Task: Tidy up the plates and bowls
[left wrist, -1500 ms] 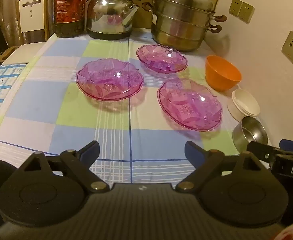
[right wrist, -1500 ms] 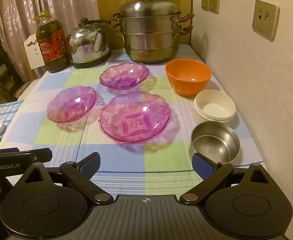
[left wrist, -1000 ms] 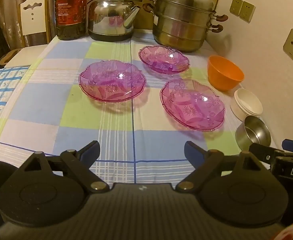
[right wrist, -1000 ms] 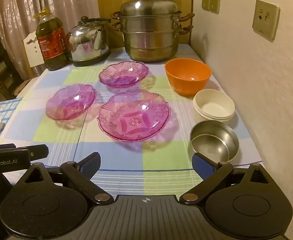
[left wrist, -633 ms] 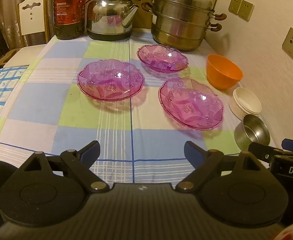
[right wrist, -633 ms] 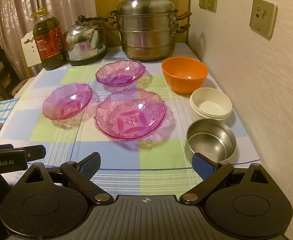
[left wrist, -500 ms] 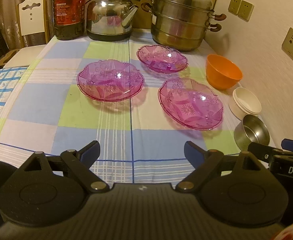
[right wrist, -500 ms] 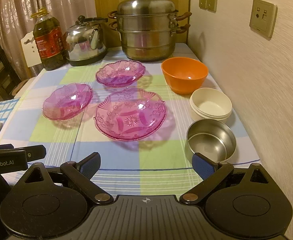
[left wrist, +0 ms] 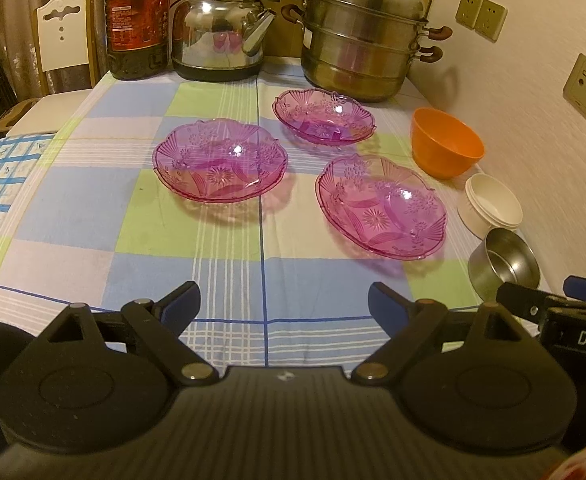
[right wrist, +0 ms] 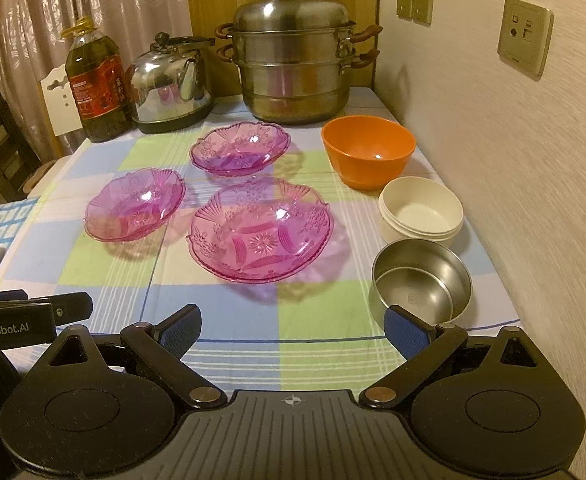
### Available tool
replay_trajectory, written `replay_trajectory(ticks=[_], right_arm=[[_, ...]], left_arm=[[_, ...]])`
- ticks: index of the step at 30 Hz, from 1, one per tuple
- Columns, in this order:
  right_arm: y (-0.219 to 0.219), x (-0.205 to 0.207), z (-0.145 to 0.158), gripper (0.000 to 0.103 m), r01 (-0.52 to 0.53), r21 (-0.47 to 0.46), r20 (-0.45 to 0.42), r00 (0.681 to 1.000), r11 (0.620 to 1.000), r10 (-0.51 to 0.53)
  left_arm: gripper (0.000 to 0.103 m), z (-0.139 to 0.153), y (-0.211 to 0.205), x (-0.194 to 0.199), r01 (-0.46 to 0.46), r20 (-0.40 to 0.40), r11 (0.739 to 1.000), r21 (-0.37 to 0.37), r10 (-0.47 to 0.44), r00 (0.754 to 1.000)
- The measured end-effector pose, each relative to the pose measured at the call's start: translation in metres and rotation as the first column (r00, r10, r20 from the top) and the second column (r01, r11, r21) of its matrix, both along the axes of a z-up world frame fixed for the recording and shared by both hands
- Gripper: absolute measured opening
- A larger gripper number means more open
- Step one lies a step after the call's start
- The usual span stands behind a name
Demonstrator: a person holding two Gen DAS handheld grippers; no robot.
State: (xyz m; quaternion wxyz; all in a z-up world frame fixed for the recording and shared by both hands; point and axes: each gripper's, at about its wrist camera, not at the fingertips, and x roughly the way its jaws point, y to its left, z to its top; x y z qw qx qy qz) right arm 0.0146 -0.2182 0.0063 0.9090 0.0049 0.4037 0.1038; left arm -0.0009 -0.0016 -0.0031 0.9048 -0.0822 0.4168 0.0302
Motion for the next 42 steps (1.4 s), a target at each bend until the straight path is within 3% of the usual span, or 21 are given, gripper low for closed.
replay_trajectory(ticks=[42], right_arm=[[-0.0033, 0.0021, 0.0011, 0.098, 0.005, 0.002, 0.004, 1.000, 1.000, -0.005]], left_arm=[[0.089, -0.0009, -0.0024, 0.0005, 0.000, -0.001, 1.000, -0.001, 0.000, 1.000]])
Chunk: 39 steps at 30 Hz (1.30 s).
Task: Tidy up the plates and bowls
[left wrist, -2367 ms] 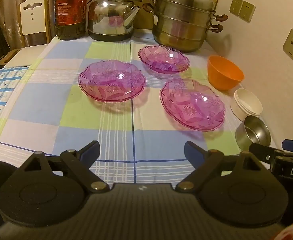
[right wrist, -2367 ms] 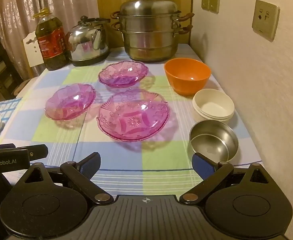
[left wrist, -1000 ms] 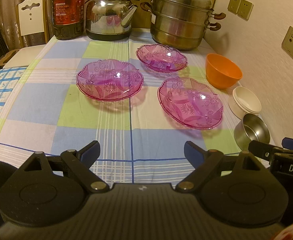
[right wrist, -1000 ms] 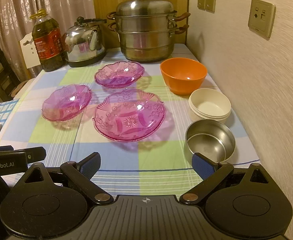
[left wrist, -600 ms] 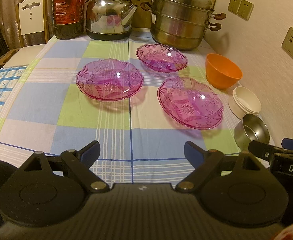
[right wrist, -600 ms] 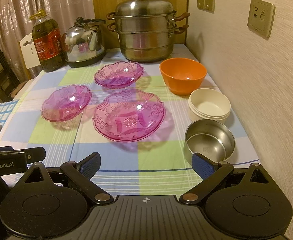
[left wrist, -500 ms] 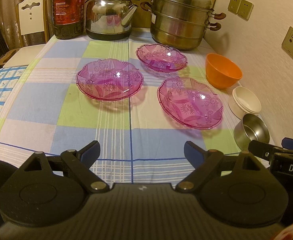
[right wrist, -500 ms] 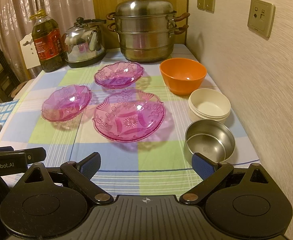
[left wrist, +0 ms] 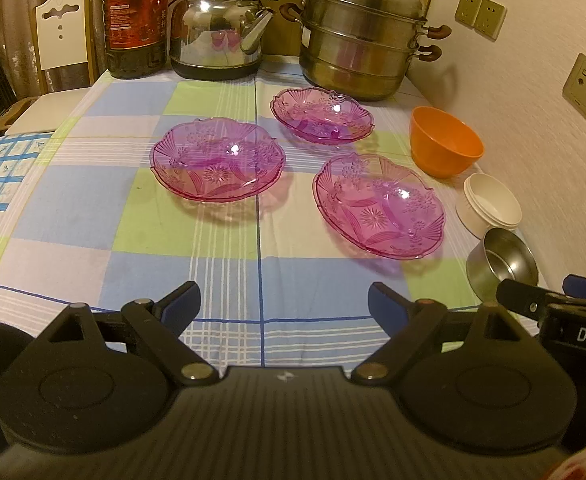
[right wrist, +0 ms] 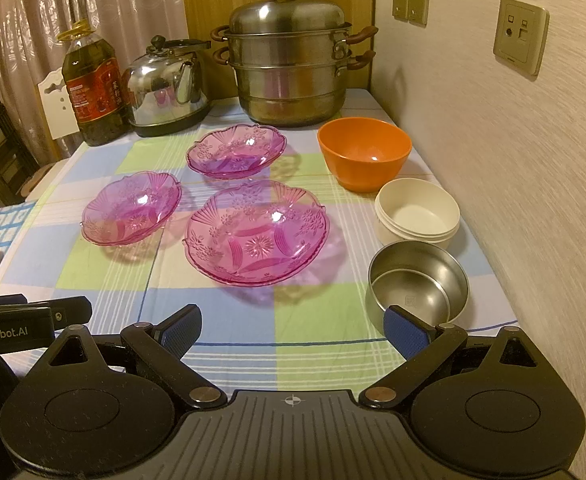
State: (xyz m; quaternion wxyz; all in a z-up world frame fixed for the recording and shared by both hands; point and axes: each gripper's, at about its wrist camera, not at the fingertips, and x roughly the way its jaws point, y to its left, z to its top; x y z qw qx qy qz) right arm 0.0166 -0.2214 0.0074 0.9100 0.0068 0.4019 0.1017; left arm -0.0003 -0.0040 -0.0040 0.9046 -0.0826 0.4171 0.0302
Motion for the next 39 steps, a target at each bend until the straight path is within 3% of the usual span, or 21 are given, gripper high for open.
replay_trajectory(ticks=[11, 18, 29, 37, 39], right_arm=[[-0.002, 0.003, -0.001, 0.098, 0.011, 0.002, -0.002, 1.000, 1.000, -0.011], [-0.009, 0.020, -0.001, 0.098, 0.040, 0.045, 0.003, 0.999, 0.998, -0.040], [-0.022, 0.077, -0.012, 0.098, 0.084, 0.155, 0.001, 0.996, 0.984, -0.085], [-0.023, 0.124, -0.038, 0.097, 0.090, 0.166, -0.018, 0.996, 0.982, -0.088], [-0.021, 0.132, -0.045, 0.092, 0.082, 0.150, -0.017, 0.997, 0.985, -0.081]], left_arm=[[0.089, 0.000, -0.001, 0.002, -0.002, -0.002, 1.000, -0.008, 0.002, 1.000], [0.089, -0.001, 0.006, 0.023, -0.032, -0.004, 0.998, -0.062, 0.032, 0.999], [0.089, -0.018, 0.014, 0.079, -0.079, 0.023, 0.981, -0.177, 0.084, 0.996], [0.089, -0.039, 0.010, 0.114, -0.062, 0.053, 0.985, -0.158, 0.071, 0.996], [0.087, -0.045, 0.009, 0.123, -0.065, 0.036, 0.984, -0.167, 0.072, 0.997]])
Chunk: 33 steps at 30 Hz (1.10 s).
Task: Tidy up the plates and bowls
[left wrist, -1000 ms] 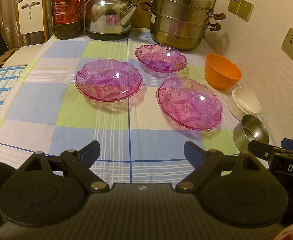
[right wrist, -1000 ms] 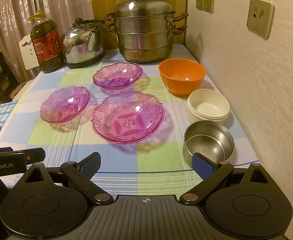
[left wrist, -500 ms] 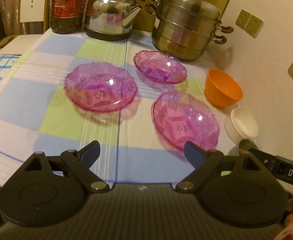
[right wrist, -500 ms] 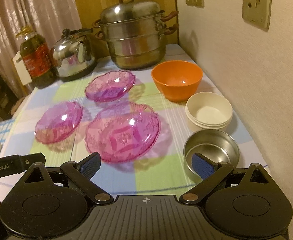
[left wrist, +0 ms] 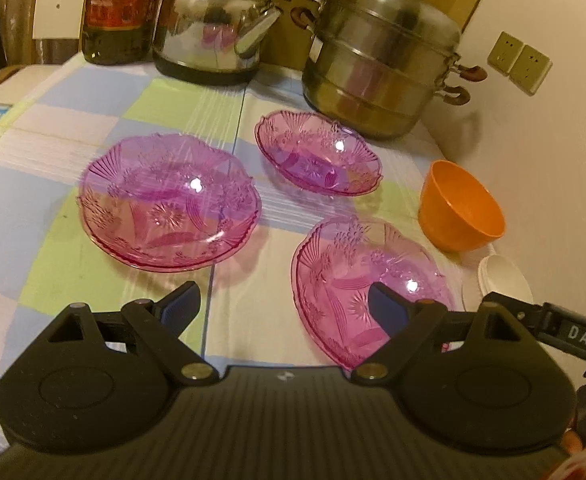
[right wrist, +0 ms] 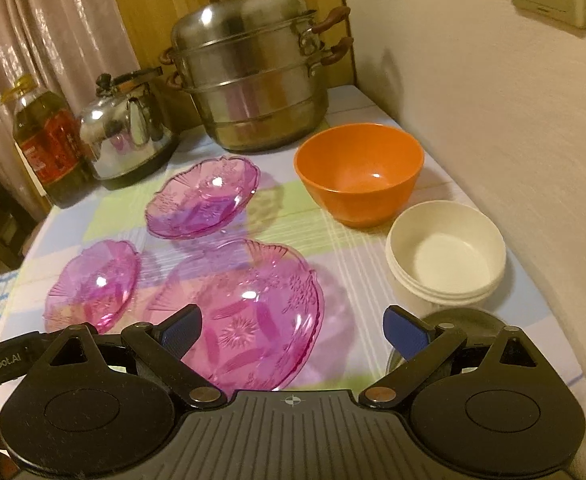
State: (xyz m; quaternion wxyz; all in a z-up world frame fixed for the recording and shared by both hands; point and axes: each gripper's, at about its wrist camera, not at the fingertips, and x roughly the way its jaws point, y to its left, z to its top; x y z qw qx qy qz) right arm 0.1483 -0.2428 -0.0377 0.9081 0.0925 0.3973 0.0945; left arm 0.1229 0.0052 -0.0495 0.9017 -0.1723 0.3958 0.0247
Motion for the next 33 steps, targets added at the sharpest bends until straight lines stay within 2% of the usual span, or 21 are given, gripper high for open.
replay_trajectory(ticks=[1, 2, 6, 7, 9, 13, 18, 25, 27, 33], right_arm=[[0.001, 0.004, -0.004, 0.084, -0.006, -0.002, -0.005, 1.000, 1.000, 0.006], [0.001, 0.008, -0.008, 0.080, -0.009, -0.003, -0.014, 1.000, 1.000, 0.009], [0.000, 0.023, -0.022, 0.078, 0.007, -0.021, -0.031, 0.999, 1.000, -0.008], [0.000, 0.026, -0.025, 0.075, 0.010, -0.023, -0.034, 0.999, 1.000, -0.011], [-0.001, 0.032, -0.031, 0.072, 0.014, -0.027, -0.047, 0.999, 1.000, -0.015], [-0.003, 0.039, -0.042, 0.065, 0.017, -0.025, -0.073, 0.997, 1.000, -0.019], [-0.003, 0.042, -0.049, 0.058, 0.007, -0.026, -0.095, 0.995, 1.000, -0.010], [-0.001, 0.047, -0.054, 0.047, 0.004, -0.030, -0.111, 0.994, 1.000, -0.008], [0.000, 0.048, -0.055, 0.044, 0.000, -0.034, -0.116, 0.993, 0.999, -0.004], [0.001, 0.052, -0.060, 0.035, 0.000, -0.032, -0.137, 0.990, 1.000, -0.005]], left_arm=[[0.086, -0.003, 0.000, 0.003, 0.004, -0.007, 1.000, -0.003, -0.004, 1.000], [0.084, -0.006, -0.001, 0.006, 0.009, -0.013, 1.000, -0.006, -0.009, 1.000], [0.075, -0.018, -0.004, 0.017, 0.024, -0.030, 1.000, -0.006, -0.024, 0.999], [0.074, -0.021, -0.005, 0.019, 0.030, -0.032, 1.000, -0.008, -0.030, 0.999], [0.065, -0.027, -0.006, 0.022, 0.037, -0.035, 0.999, -0.008, -0.037, 0.999], [0.058, -0.036, -0.009, 0.028, 0.041, -0.036, 0.999, -0.014, -0.041, 0.999], [0.040, -0.044, -0.011, 0.037, 0.053, -0.047, 0.998, -0.036, -0.055, 0.997], [0.029, -0.051, -0.016, 0.042, 0.080, -0.052, 0.997, -0.019, -0.081, 0.995], [0.023, -0.052, -0.016, 0.043, 0.082, -0.056, 0.996, -0.018, -0.083, 0.995], [0.018, -0.053, -0.015, 0.045, 0.081, -0.060, 0.997, -0.018, -0.082, 0.995]])
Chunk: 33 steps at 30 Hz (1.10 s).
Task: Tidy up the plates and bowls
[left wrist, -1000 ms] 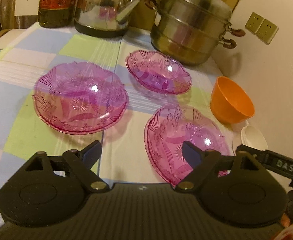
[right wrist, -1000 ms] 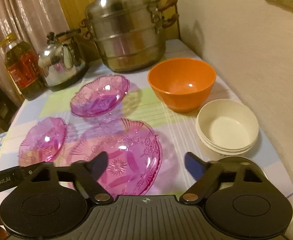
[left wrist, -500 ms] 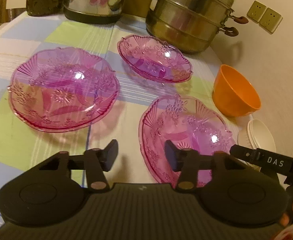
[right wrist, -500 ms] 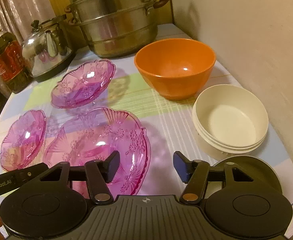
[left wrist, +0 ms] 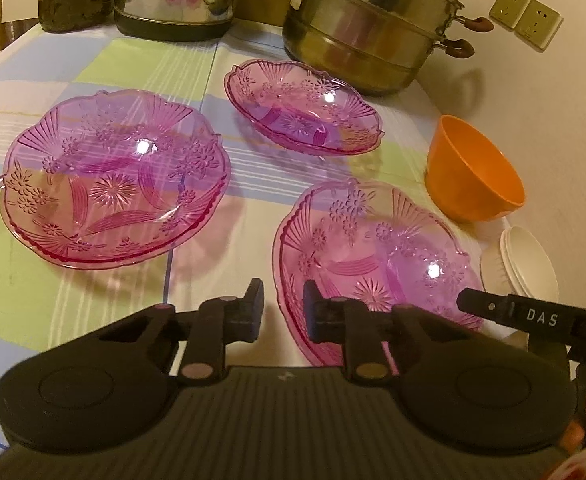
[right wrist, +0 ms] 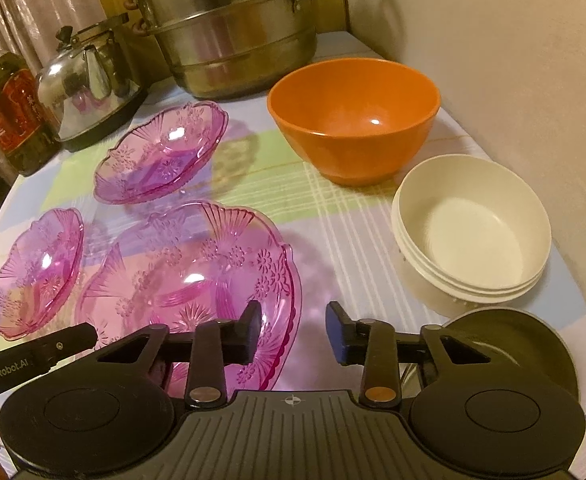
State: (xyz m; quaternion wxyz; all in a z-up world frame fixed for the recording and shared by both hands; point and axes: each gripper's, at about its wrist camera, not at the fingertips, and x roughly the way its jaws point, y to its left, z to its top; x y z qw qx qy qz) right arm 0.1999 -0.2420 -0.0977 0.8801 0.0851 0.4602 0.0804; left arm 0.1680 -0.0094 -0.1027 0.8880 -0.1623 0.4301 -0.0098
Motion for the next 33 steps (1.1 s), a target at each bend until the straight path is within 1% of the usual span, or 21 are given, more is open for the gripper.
replay_trajectory(ticks=[5, 9, 11, 13, 22, 33], right_arm=[[0.002, 0.000, -0.003, 0.025, -0.009, 0.003, -0.012, 1.000, 1.000, 0.009], [0.003, 0.000, -0.005, 0.019, -0.006, 0.005, -0.021, 1.000, 1.000, 0.007], [0.003, 0.000, -0.005, 0.013, -0.006, 0.005, -0.021, 1.000, 1.000, 0.006], [0.003, 0.000, -0.005, 0.011, -0.004, 0.002, -0.020, 1.000, 1.000, 0.004], [0.005, -0.002, -0.002, 0.011, -0.007, 0.007, -0.013, 1.000, 1.000, 0.007], [0.015, -0.008, 0.010, 0.010, -0.036, 0.018, 0.019, 0.999, 0.999, 0.035]], left_arm=[[0.013, -0.002, 0.003, 0.000, -0.002, -0.006, 1.000, -0.004, 0.002, 1.000], [0.008, -0.002, 0.000, 0.000, 0.007, 0.003, 1.000, 0.004, -0.007, 1.000], [0.008, -0.002, -0.002, 0.000, 0.009, 0.005, 1.000, 0.010, -0.009, 1.000], [0.008, -0.001, -0.002, -0.001, 0.011, 0.006, 1.000, 0.012, -0.011, 1.000], [0.008, 0.002, -0.002, -0.003, 0.010, 0.010, 1.000, 0.021, -0.010, 1.000], [0.008, 0.017, 0.010, -0.013, -0.024, 0.027, 0.999, 0.027, 0.023, 0.999]])
